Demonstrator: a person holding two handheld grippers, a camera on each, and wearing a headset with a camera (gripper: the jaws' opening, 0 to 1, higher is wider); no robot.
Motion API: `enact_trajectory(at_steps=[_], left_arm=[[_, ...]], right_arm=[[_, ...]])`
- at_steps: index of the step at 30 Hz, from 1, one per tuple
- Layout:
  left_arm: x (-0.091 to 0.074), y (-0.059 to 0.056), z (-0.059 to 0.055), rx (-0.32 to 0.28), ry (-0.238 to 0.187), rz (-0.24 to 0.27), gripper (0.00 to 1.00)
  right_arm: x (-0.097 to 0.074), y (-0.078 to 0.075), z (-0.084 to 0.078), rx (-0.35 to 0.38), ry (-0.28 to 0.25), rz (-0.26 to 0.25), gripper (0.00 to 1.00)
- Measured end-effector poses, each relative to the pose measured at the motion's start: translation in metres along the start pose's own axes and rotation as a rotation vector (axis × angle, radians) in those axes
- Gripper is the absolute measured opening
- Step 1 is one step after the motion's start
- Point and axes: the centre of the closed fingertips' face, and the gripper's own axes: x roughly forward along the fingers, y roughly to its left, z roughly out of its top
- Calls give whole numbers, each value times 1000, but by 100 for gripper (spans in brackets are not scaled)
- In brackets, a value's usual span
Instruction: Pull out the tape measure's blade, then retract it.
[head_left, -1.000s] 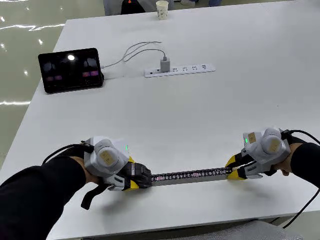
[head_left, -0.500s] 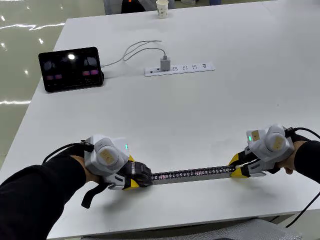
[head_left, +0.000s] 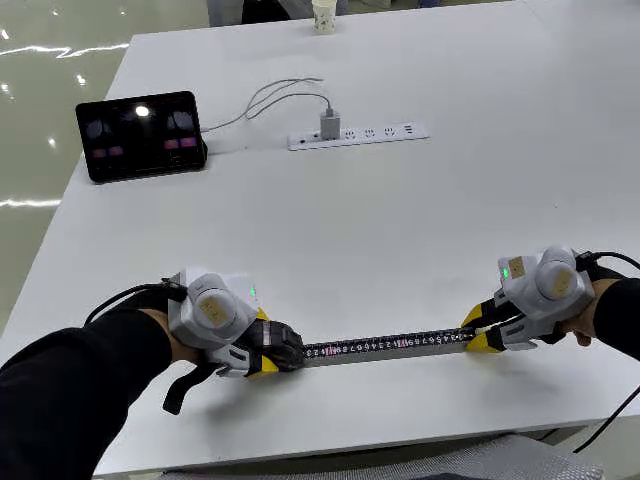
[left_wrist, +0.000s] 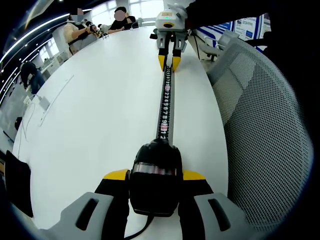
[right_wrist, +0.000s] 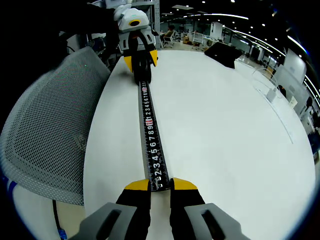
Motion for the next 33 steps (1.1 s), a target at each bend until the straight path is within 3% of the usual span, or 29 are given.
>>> enact_trajectory(at_steps=[15,23,33], left_arm=[[2,-2,0,-3,-2,4,32],[4,-2,2,-12,-25,13,33],[3,0,0,-28,-10,14,33]], right_arm=[[-3,3,-2,13,-1,-7,11],[-3,4,-2,25,23,0,12],[-1,2,-3,-10,54,1,13]])
